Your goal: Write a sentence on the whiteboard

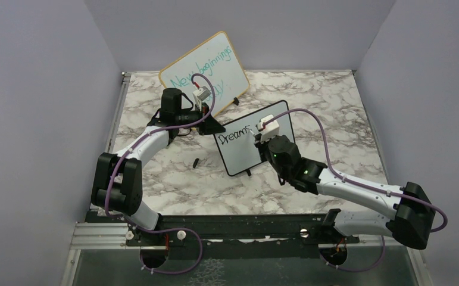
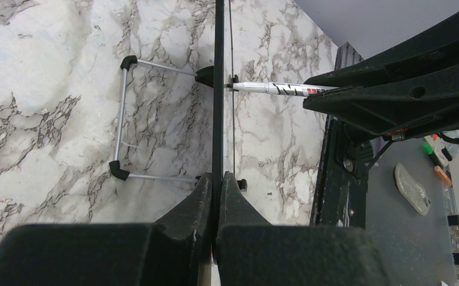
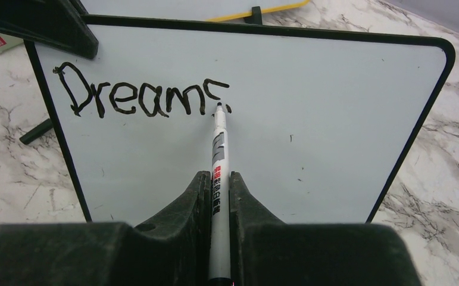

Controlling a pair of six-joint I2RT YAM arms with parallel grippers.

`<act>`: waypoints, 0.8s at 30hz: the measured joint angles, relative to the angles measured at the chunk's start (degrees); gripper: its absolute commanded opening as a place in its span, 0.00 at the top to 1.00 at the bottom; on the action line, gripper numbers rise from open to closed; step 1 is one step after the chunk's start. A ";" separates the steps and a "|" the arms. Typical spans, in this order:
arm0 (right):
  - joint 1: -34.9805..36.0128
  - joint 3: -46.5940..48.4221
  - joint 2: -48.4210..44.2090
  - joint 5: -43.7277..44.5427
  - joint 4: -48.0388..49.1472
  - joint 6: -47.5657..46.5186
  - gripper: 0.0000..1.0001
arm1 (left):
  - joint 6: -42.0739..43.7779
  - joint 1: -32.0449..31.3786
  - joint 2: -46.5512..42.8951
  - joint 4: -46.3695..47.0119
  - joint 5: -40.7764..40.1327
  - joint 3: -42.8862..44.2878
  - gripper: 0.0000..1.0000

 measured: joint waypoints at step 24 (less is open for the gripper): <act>-0.02 0.39 0.81 0.63 1.14 0.09 1.00 | 0.02 0.00 0.00 -0.02 -0.11 0.00 1.00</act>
